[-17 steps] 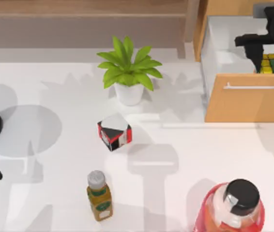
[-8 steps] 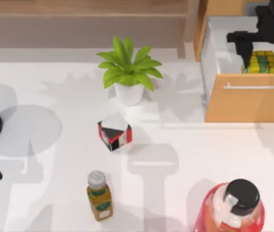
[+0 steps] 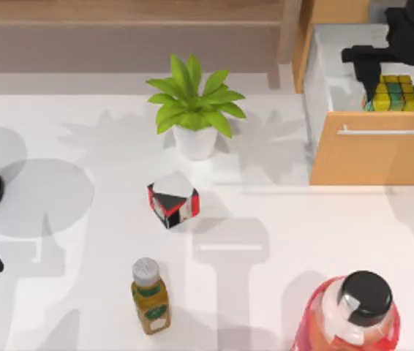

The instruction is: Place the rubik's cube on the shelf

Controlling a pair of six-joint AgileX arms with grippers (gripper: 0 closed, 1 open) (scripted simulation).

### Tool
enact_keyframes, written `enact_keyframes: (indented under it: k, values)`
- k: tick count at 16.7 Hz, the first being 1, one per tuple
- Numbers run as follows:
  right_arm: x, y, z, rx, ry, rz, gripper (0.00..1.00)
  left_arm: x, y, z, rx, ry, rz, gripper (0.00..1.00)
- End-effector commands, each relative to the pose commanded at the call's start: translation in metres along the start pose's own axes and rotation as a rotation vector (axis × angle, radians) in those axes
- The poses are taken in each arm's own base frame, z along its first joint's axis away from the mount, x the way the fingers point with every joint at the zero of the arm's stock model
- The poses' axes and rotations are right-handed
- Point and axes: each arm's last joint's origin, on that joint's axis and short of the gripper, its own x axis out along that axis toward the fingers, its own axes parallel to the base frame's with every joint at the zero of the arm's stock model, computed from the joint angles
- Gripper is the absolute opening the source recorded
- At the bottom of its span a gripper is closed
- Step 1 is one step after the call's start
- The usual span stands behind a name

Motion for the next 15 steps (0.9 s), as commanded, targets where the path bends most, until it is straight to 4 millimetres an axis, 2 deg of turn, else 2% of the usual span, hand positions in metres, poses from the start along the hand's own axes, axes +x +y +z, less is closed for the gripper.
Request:
enact_keyframes:
  k: [3,7,9,11,15]
  values:
    - [-0.017,0.0,-0.009,-0.004,-0.017,-0.003,0.0,0.0,0.0,0.0,0.0,0.0,0.0,1.0]
    - [-0.063,0.017,-0.029,-0.044,-0.166,0.014,0.0,0.0,0.0,0.0,0.0,0.0,0.0,1.0]
    - [-0.083,0.037,-0.042,-0.092,-0.275,0.034,0.0,0.0,0.0,0.0,0.0,0.0,0.0,1.0]
    - [-0.095,0.063,-0.055,-0.155,-0.385,0.059,0.0,0.0,0.0,0.0,0.0,0.0,0.0,1.0]
    - [-0.097,0.123,-0.08,-0.286,-0.62,0.104,0.0,0.0,0.0,0.0,0.0,0.0,0.0,1.0]
